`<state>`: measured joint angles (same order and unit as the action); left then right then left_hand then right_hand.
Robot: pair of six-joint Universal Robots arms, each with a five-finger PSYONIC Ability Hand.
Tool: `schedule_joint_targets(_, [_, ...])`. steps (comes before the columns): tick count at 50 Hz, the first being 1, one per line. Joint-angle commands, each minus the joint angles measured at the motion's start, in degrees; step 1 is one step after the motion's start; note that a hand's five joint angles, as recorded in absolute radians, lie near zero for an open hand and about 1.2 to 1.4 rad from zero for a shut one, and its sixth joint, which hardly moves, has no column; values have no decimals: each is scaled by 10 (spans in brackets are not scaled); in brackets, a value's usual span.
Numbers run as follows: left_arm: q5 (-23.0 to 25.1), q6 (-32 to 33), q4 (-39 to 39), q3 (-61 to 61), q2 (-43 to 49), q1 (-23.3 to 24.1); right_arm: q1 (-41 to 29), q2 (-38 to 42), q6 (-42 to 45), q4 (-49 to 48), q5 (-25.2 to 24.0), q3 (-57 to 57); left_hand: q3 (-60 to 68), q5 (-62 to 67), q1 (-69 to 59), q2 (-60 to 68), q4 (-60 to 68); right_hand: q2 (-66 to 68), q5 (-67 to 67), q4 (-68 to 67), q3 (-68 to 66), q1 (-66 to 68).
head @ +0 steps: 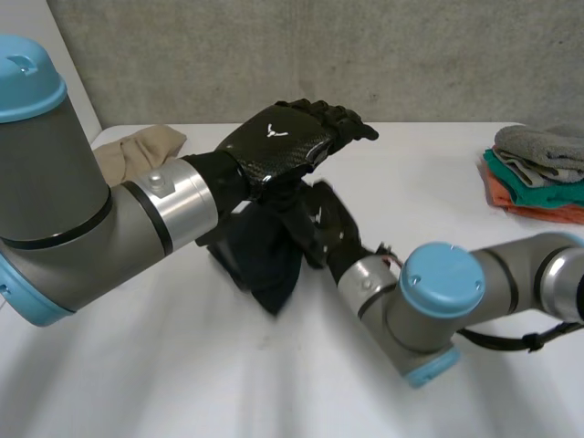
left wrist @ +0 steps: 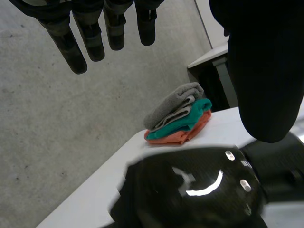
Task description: Fold the laundry.
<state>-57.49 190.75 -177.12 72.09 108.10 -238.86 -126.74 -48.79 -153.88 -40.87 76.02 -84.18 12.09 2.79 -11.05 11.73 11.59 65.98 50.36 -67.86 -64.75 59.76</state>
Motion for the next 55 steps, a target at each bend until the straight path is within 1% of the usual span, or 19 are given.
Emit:
schedule_joint_targets(1, [-1, -1, -1, -13, -22, -4, 31, -58, -94, -2, 6, 47, -2, -9, -8, 2, 3, 140, 196, -121, -153, 202])
schedule_joint_targets(9, [-1, -11, -12, -22, -47, -12, 139, -98, -109, -1, 23, 132, -2, -9, -8, 2, 3, 140, 196, -121, -153, 202])
schedule_joint_targets(10, [-1, -19, -15, -24, -47, -11, 164, -99, -109, -2, 24, 150, -2, -9, -8, 2, 3, 140, 196, -121, -153, 202])
schedule_joint_targets(13, [1, -29, -18, -24, -49, -11, 207, -99, -112, -2, 22, 180, -2, -9, -8, 2, 3, 140, 196, -121, -153, 202])
schedule_joint_targets(14, [0, -35, -20, -24, -52, -11, 239, -97, -112, -2, 20, 200, -2, -9, -8, 2, 3, 140, 196, -121, -153, 202])
schedule_joint_targets(19, [1, -37, -22, -21, -55, -11, 331, -73, -130, -2, 9, 249, -2, -9, -8, 2, 3, 140, 196, -121, -153, 202])
schedule_joint_targets(21, [1, -37, -22, -20, -54, -10, 378, -52, -159, -3, -11, 269, -2, -9, -8, 2, 3, 140, 196, -121, -153, 202])
schedule_joint_targets(24, [1, -37, -23, -18, -53, -9, 422, -26, -193, -7, -41, 285, -2, -9, -8, 2, 3, 140, 196, -121, -153, 202])
schedule_joint_targets(25, [1, -37, -23, -18, -52, -8, 451, -3, -217, -9, -64, 300, -2, -9, -8, 2, 3, 140, 196, -121, -153, 202])
schedule_joint_targets(27, [1, -37, -24, -18, -49, -8, 473, 32, -242, -7, -94, 320, -2, -9, -8, 2, 3, 140, 196, -121, -153, 202])
schedule_joint_targets(28, [1, -37, -24, -18, -49, -8, 480, 52, -253, -8, -112, 326, 0, -7, -10, 3, 5, 140, 196, -121, -153, 202])
schedule_joint_targets(29, [1, -36, -24, -17, -48, -7, 491, 87, -265, -8, -146, 334, 0, -7, -10, 3, 5, 140, 196, -121, -153, 202])
schedule_joint_targets(32, [1, -37, -24, -16, -47, -6, 505, 132, -278, -9, -195, 335, 0, -7, -10, 3, 5, 140, 196, -121, -153, 202])
schedule_joint_targets(33, [1, -37, -24, -16, -46, -6, 518, 155, -280, -10, -223, 330, 0, -7, -10, 3, 5, 140, 196, -121, -153, 202])
schedule_joint_targets(37, [1, -36, -24, -15, -42, -6, 553, 192, -273, -14, -282, 315, 1, -6, -12, 5, 6, 140, 196, -121, -153, 202])
schedule_joint_targets(41, [0, -36, -24, -14, -42, -3, 582, 199, -264, -38, -322, 291, 3, -4, -14, 7, 8, 140, 196, -121, -153, 202])
schedule_joint_targets(45, [1, -37, -24, -14, -43, 0, 590, 184, -266, -54, -343, 271, 3, -4, -14, 7, 8, 140, 196, -121, -153, 202])
schedule_joint_targets(54, [1, -38, -24, -16, -48, 24, 591, 136, -288, -46, -342, 260, 1, -6, -12, 5, 6, 140, 196, -121, -153, 202])
schedule_joint_targets(55, [2, -38, -24, -16, -49, 28, 591, 132, -288, -42, -341, 258, 0, -7, -10, 3, 5, -6, 50, 25, -7, 56])
